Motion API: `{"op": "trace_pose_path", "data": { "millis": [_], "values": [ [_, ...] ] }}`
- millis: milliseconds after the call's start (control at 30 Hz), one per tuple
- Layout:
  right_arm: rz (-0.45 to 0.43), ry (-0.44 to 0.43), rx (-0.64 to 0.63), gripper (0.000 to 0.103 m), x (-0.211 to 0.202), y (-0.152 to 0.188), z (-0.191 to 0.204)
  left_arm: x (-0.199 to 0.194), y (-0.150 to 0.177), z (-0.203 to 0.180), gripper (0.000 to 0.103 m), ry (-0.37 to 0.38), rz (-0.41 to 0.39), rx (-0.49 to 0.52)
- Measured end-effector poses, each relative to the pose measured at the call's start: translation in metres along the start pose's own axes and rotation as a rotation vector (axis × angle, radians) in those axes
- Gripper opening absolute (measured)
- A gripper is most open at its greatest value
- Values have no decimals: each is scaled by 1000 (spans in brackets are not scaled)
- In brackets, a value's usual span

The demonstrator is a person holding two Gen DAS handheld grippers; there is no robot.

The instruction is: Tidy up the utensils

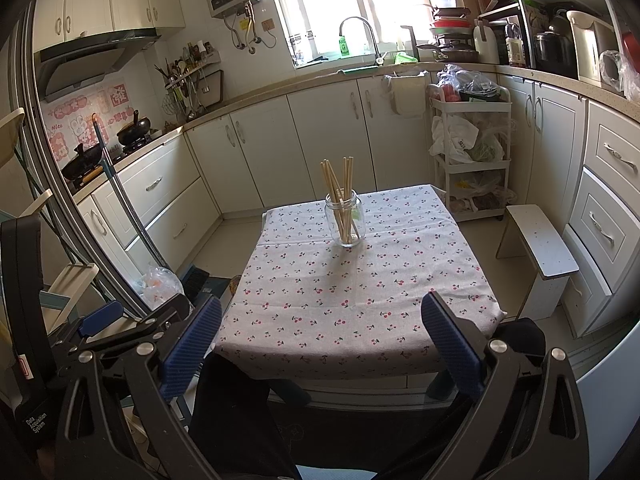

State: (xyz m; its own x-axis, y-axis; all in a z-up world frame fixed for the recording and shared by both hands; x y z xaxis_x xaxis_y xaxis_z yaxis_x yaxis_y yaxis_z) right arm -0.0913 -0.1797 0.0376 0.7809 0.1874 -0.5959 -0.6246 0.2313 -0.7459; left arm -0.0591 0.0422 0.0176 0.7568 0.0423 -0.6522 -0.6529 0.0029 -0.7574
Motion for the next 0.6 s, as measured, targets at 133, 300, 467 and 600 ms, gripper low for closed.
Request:
{"op": "trace_pose_path", "data": {
  "millis": [133,300,467,600],
  "values": [
    [-1,0,-1,96,0,0,0,-1,-1,-1,95,2,2,2],
    [0,0,0,96,0,0,0,-1,-1,-1,95,3,1,3],
    [-1,-1,0,96,0,0,1,0,-1,-2,95,3,3,4],
    [-2,-1,0,96,0,0,1,0,-1,-2,95,5,8,2]
  ]
}}
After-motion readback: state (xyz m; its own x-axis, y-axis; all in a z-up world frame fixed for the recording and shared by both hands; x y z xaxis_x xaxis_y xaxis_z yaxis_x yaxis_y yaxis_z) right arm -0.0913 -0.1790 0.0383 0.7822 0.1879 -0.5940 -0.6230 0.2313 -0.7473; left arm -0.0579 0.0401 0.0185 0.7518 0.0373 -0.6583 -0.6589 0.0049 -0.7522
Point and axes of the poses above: each gripper's, at about its wrist camera, not at the fingertips, and x roughly the way its jaws point, z to its left, y to its underside, the point moved 3 cm from there along x, roughly the way its jaws point, and after that the axes turned 6 degrees about -y, right-handed, at the moved point
